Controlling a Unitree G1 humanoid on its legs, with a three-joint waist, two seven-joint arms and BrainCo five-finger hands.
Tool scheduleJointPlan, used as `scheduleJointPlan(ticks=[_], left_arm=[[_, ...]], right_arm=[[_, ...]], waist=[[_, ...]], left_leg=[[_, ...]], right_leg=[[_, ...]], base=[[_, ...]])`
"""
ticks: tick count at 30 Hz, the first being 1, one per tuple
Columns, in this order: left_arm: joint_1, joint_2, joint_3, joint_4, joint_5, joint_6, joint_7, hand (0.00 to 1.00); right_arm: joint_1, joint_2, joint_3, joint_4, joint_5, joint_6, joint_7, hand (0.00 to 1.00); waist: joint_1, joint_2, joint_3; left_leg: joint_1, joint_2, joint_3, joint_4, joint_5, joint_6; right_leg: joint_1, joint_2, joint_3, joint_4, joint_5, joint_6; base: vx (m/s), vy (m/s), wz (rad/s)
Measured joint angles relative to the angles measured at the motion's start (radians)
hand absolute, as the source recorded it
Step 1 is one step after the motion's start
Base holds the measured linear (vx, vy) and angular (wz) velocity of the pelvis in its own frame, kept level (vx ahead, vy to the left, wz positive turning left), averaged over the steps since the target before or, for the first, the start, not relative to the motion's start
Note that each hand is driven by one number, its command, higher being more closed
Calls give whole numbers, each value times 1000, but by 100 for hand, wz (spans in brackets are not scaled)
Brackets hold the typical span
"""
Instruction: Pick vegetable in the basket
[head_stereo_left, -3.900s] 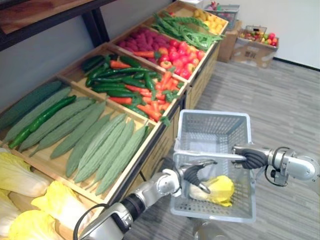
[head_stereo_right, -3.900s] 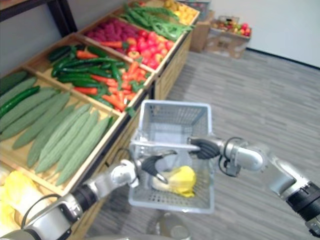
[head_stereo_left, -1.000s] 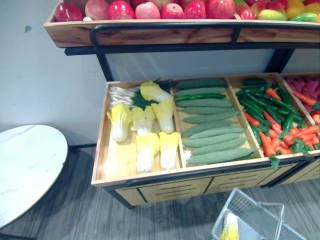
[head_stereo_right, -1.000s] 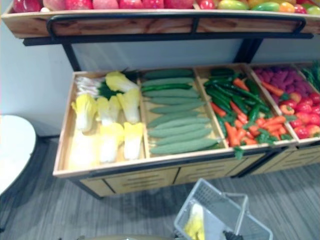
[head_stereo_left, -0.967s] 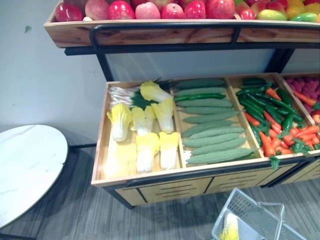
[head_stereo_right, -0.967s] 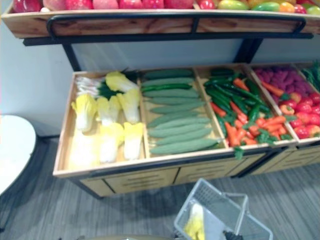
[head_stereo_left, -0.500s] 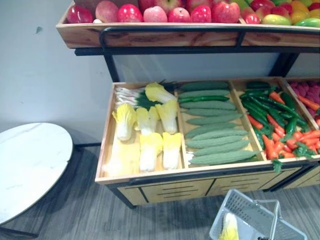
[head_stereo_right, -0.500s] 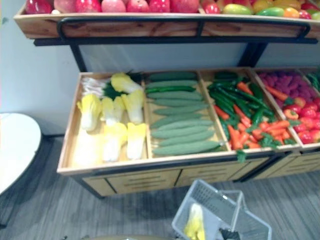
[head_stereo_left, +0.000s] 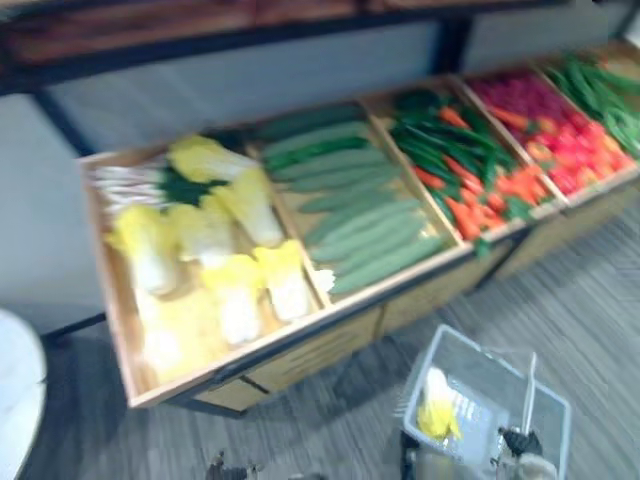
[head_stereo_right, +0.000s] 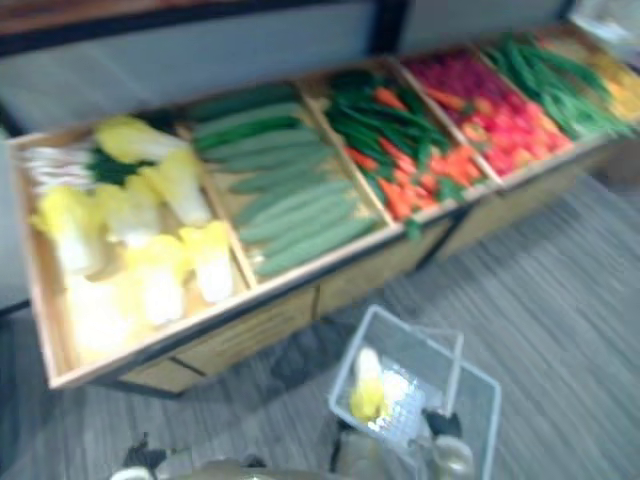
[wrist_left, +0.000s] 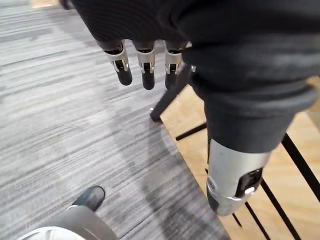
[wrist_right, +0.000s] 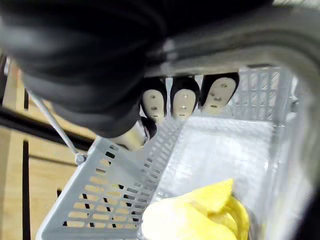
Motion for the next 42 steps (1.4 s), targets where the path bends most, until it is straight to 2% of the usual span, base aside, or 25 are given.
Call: scheduleJointPlan(ticks=[2,3,6,8,10,12,13,14,16,17,18,19,20,21,22,24,25,26,27,30,34,37,38,40,42], left_arm=[[13,1,-8,-2,0,0,-1,0],[18,4,-11,-2,0,1,-1,0],[17,12,-8,8,0,4,-3,0],[10,12,-8,7,0,4,-5,0],[-3,5,-6,8,19,5,-5,0],[-7,-8,-7,16,36,5,-4,0],[-15,-23,-8,17,37,3,-3,0],[-21,-34,-8,18,37,3,-3,0],[-27,-57,-8,18,36,3,-1,0],[-26,-60,-9,18,36,3,0,0],[-22,-63,-11,18,36,3,1,0],[-19,-64,-11,19,36,3,1,0],[-13,-66,-7,14,35,0,0,0],[-10,-64,-8,-2,35,-6,3,0],[-5,-64,-10,-5,35,-10,5,0],[31,-64,-32,0,35,-13,8,0],[40,-64,-39,0,34,-14,8,0],[51,-72,-45,1,34,-16,8,0],[48,-65,-49,4,34,-15,8,0],[7,-33,-59,-1,35,-19,13,0],[6,-42,-59,11,38,-19,21,0],[6,-42,-69,16,39,-19,20,0],[6,-43,-71,16,40,-18,20,0],[7,-39,-90,15,60,-13,19,0],[-1,-27,-108,10,66,-13,19,0]], right_arm=[[15,-2,22,6,-8,-2,-1,100],[13,4,43,26,-11,-1,0,100],[-1,17,70,61,-20,-1,3,100],[-8,18,71,64,-20,0,2,100],[-2,10,77,68,-20,5,0,100],[16,9,77,67,-19,5,-8,100],[42,5,75,67,-18,6,-11,100],[61,2,76,67,-18,6,-11,100],[100,-3,75,65,-17,4,-13,100],[105,-4,75,64,-17,3,-13,100],[110,-3,76,64,-17,3,-13,100],[105,0,76,63,-16,3,-14,100],[93,-1,74,61,-14,3,-18,100],[84,-5,74,62,-10,3,-18,100],[78,-5,70,63,-10,3,-18,100],[53,3,69,65,-10,2,-15,100],[50,7,70,65,-10,1,-14,100],[45,6,70,66,-10,-4,-12,100],[40,20,80,69,-9,-4,-12,100],[38,21,83,79,-8,-5,-15,100],[37,24,64,74,1,-14,-21,100],[38,47,38,70,8,-16,-29,100],[38,54,29,63,20,-17,-29,100],[48,81,17,18,28,-21,-30,100],[75,104,-17,-13,43,-24,-33,100]], waist=[[-2,1,-6],[-2,-12,-13],[0,-34,-25],[-1,-34,-25],[-3,-24,-23],[-13,-8,-29],[-20,-7,-31],[-29,13,-43],[-39,20,-58],[-39,14,-57],[-34,-1,-50],[-28,-7,-46],[-25,-15,-45],[-16,-26,-38],[-3,-26,-38],[24,-23,-36],[25,-19,-36],[36,4,-35],[52,-6,-34],[36,-49,-24],[47,-45,-24],[51,-44,-26],[52,-43,-26],[50,-44,-20],[42,-50,-15]], left_leg=[[18,-2,85,-14,5,8],[17,-3,142,-18,7,8],[5,8,292,-2,11,2],[-1,33,346,40,11,2],[16,85,398,112,10,1],[38,125,403,165,10,2],[54,173,399,236,11,2],[65,210,397,288,20,0],[95,269,394,403,77,-3],[100,280,378,436,100,0],[87,310,297,535,169,9],[53,315,229,576,183,6],[-29,242,33,574,79,-24],[-93,128,-153,507,12,-38],[-118,72,-238,458,-11,-44],[-163,-64,-496,231,-29,-60],[-166,-78,-555,172,-9,-76],[-174,-80,-662,75,36,-74],[-167,-116,-679,58,5,-74],[-204,-161,-674,74,3,-60],[-162,-175,-603,49,-48,-8],[-129,-172,-573,29,-77,-16],[-122,-163,-564,28,-85,-15],[-69,-136,-525,18,-105,-20],[-7,-126,-526,19,-132,-12]], right_leg=[[57,-28,-96,106,-69,11],[88,-51,-130,133,-98,38],[123,-107,-170,84,-100,74],[130,-99,-170,-8,-104,106],[158,-38,-161,-130,-115,111],[186,0,-133,-181,-116,107],[218,27,-115,-220,-115,104],[236,42,-105,-238,-116,103],[262,55,-57,-262,-117,101],[269,56,-39,-269,-116,99],[291,56,7,-290,-110,87],[301,50,36,-292,-112,84],[295,23,99,-286,-112,84],[288,-8,163,-286,-112,84],[277,-18,200,-282,-110,86],[251,-26,312,-281,-96,112],[241,-20,334,-283,-92,119],[223,10,373,-294,-86,139],[203,-7,406,-312,-88,158],[175,-24,453,-348,-60,166],[176,-39,496,-376,-35,196],[161,-37,498,-335,-39,190],[144,-31,494,-299,-39,189],[6,-8,474,23,-36,183],[-86,-25,436,261,-2,151]], base=[[-97,76,-137],[-80,20,-135],[-21,-60,-159],[24,-146,-130],[46,-320,-133],[19,-238,-88],[4,-168,-62],[-8,-155,-57],[-10,-77,-69],[14,-51,-92],[35,-44,-81],[56,-13,-98],[63,88,-107],[47,181,-115],[43,269,-148],[51,319,-161],[38,336,-157],[31,293,-145],[62,269,-126],[55,232,-44],[14,137,-49],[69,48,-35],[64,0,-58],[53,-4,-55],[160,-33,-10]])
